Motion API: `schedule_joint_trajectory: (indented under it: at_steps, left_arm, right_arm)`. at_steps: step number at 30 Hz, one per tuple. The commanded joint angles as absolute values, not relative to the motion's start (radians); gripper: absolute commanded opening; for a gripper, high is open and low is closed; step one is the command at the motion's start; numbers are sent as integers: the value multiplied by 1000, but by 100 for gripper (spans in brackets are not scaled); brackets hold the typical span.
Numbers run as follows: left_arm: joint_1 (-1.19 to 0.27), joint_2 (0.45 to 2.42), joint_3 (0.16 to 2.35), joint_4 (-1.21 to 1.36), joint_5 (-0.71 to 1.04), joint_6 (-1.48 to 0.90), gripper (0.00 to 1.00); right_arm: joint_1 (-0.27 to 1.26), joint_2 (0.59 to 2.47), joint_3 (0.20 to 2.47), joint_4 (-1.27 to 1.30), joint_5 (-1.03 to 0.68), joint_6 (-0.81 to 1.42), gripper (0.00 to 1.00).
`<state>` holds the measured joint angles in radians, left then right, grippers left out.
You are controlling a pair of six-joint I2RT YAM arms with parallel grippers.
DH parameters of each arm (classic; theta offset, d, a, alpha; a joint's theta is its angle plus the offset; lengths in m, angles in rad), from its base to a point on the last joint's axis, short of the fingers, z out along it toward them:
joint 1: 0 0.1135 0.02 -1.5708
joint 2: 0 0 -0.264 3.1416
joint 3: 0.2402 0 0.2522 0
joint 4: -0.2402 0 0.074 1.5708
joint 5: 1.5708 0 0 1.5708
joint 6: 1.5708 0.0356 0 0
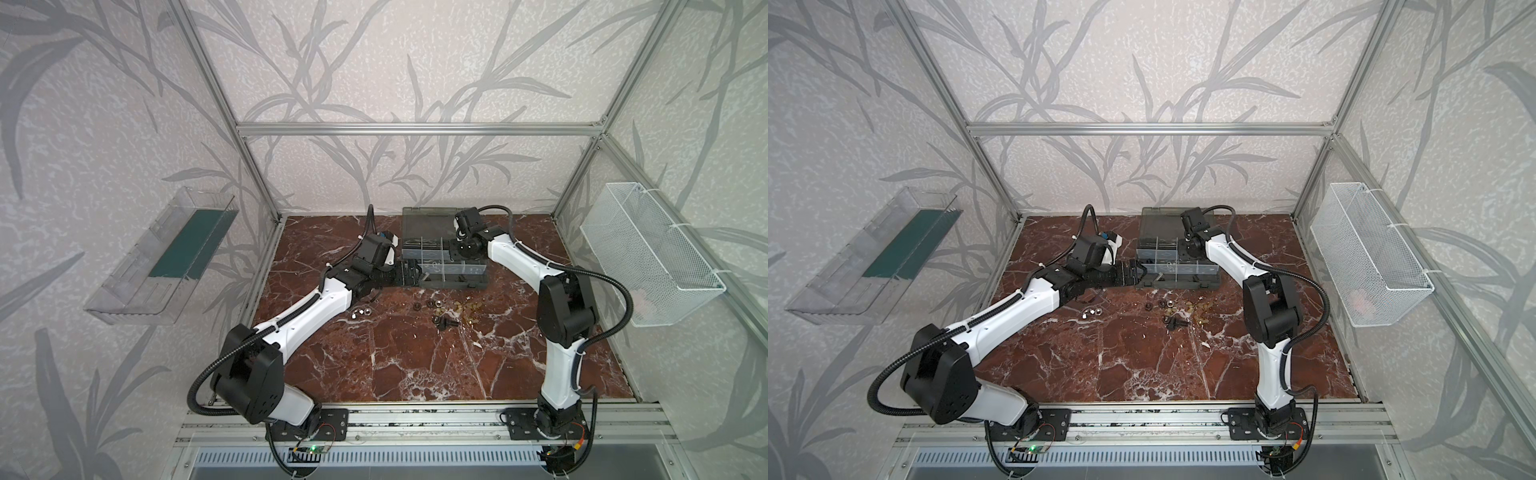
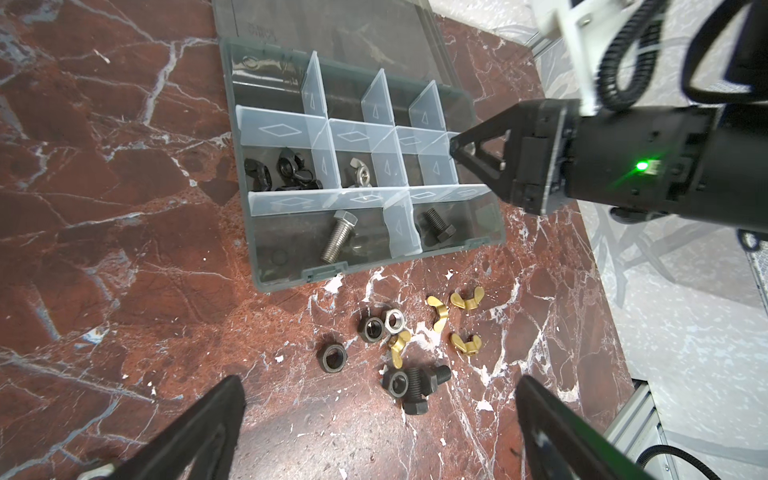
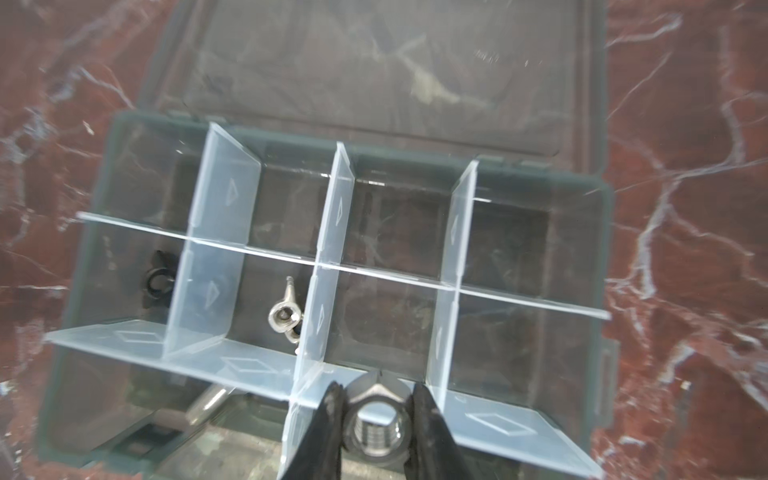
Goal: Sort the screws and nuts into containers
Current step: 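Lift the silver hex nut with the right gripper over a box compartment, then open the right gripper to drop the silver hex nut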
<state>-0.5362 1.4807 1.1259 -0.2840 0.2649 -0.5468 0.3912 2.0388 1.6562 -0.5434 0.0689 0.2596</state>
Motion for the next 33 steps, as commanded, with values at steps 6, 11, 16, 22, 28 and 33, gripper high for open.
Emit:
schedule_joint_trajectory:
  at_steps: [6, 11, 16, 22, 28, 33]
  left_arm:
    - [-539, 1489, 1152, -297, 268, -514, 99]
    - [-539, 1497, 1159, -300, 279, -507, 99]
    - [-539, 1497, 1164, -314, 277, -496, 99]
    - [-538, 1479, 1157, -324, 262, -493, 100]
    - [-538, 1444, 1154, -366, 234, -489, 99]
    - [-534, 1407, 1154, -441, 188, -479, 100]
  right_arm:
    - [379, 2127, 1729, -581, 20, 252, 23]
    - [377, 2162, 1738, -584, 14, 255, 27]
    - [374, 2185, 1752, -598, 14, 245, 31]
    - [371, 2186, 1756, -608, 14, 238, 44]
    - [371, 2148, 1760, -626, 1, 237, 50]
    - [374, 2063, 1735, -624, -15, 239, 56]
